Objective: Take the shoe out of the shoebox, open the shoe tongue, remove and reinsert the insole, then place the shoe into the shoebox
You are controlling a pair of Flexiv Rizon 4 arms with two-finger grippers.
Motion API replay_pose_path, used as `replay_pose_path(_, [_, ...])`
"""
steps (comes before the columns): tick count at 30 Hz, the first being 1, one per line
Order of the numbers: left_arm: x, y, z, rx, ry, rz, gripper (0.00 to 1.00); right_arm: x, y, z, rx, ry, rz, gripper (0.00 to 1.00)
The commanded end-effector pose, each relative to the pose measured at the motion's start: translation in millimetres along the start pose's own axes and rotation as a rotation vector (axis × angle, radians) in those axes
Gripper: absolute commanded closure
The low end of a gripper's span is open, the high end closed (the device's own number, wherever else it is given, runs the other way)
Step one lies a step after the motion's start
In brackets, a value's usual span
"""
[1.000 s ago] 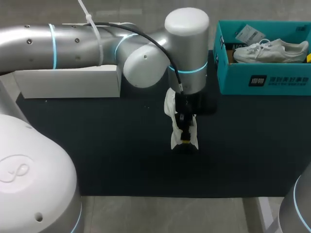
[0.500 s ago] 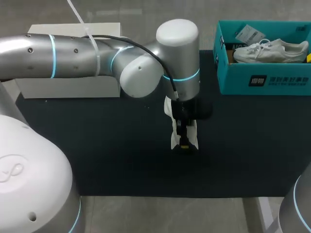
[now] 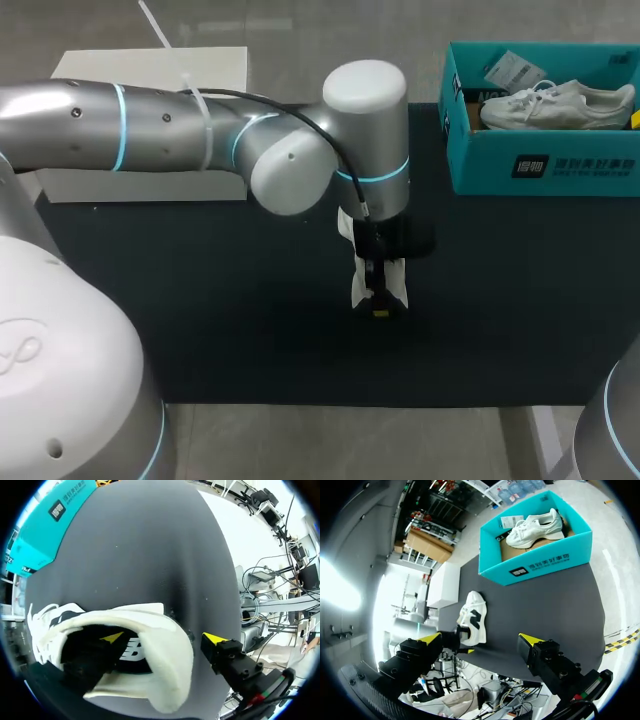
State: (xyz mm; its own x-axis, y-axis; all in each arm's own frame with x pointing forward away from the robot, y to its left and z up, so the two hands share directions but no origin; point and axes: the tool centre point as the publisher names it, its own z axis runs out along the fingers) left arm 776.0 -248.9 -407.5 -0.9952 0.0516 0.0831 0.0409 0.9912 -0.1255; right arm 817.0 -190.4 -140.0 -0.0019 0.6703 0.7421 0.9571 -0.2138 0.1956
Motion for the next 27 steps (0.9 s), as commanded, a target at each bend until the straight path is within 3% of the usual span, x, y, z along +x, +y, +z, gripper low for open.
replay_pose_path(1, [-4.3, -5, 8, -0.01, 0.009, -0.005, 0.83, 0.0, -0.6, 0, -0.001, -0.002, 0.001, 0.0])
replay_pose_path(2, [-4.7, -4, 8, -0.009, 0.014, -0.008, 1.0, 0.0, -0.6, 0, -0.001, -0.002, 0.001, 0.0])
replay_pose_path(7, [-0.9, -1, 4, -0.017, 0.019, -0.009, 1.0, 0.0, -0.6, 0, -0.001, -0.002, 0.001, 0.0])
replay_pose_path(16, [24.9, 9, -15, -0.064, 0.066, -0.056, 1.0, 0.0, -0.6, 0, -0.001, -0.002, 0.001, 0.0])
replay_pose_path(21, [33.1, 14, -36, -0.104, 0.113, -0.096, 1.0, 0.0, -0.6, 0, -0.001, -0.002, 0.001, 0.0])
replay_pose_path(27, [37.0, 14, -75, -0.068, 0.118, -0.052, 1.0, 0.0, -0.6, 0, -0.001, -0.002, 0.001, 0.0])
